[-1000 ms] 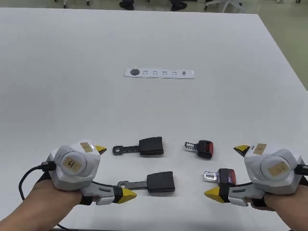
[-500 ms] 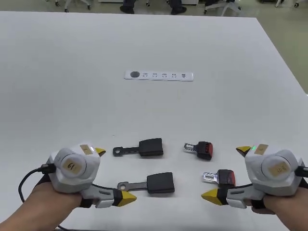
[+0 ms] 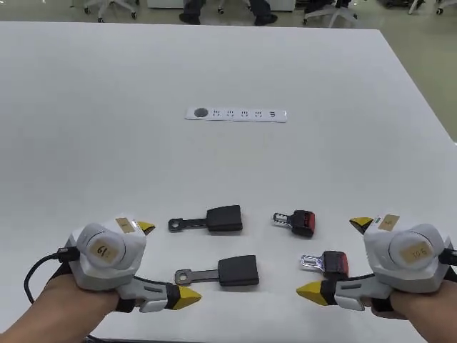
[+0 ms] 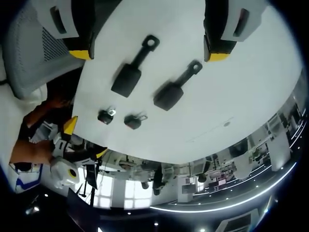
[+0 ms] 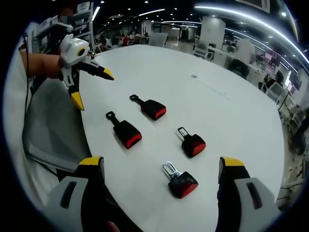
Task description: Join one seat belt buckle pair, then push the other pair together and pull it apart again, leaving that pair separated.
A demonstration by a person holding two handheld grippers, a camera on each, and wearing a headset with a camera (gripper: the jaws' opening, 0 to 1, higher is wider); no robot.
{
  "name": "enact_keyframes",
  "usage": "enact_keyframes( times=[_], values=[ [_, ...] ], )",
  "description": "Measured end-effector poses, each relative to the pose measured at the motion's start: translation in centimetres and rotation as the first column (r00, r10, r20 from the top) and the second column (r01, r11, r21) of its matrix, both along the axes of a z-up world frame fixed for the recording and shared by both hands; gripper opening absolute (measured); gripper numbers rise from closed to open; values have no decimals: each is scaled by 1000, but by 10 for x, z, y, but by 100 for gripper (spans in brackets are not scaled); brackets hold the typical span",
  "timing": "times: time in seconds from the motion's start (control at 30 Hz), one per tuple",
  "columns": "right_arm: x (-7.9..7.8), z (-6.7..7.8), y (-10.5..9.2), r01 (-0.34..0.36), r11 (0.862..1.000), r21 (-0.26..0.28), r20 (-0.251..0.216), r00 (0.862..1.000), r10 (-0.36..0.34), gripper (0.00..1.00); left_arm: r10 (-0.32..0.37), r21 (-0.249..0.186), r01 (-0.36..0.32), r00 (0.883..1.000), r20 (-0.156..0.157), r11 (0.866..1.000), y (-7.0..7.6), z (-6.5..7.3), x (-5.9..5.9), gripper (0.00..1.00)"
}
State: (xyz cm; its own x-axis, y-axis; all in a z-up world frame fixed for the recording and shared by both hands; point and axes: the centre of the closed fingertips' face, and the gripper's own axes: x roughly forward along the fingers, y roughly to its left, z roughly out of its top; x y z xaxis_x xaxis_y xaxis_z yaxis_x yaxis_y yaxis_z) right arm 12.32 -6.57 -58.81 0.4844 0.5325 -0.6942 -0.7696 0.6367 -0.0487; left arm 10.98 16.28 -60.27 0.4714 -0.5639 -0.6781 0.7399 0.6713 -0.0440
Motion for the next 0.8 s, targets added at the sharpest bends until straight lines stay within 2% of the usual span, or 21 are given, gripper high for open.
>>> enact_keyframes(
  times=[0.4,0.57,0.8],
  values=[
    [-4,2,-8,23,1000,14,12,1000,-23,97,2,1,-2,1000,12,1000,-4,2,-2,94],
    [-6,5,-9,22,999,23,15,1000,-23,90,-2,1,2,1000,15,1000,-6,2,-2,93],
    [-8,7,-10,22,999,25,18,1000,-23,87,-7,5,7,1000,17,1000,-9,1,1,92]
  ],
)
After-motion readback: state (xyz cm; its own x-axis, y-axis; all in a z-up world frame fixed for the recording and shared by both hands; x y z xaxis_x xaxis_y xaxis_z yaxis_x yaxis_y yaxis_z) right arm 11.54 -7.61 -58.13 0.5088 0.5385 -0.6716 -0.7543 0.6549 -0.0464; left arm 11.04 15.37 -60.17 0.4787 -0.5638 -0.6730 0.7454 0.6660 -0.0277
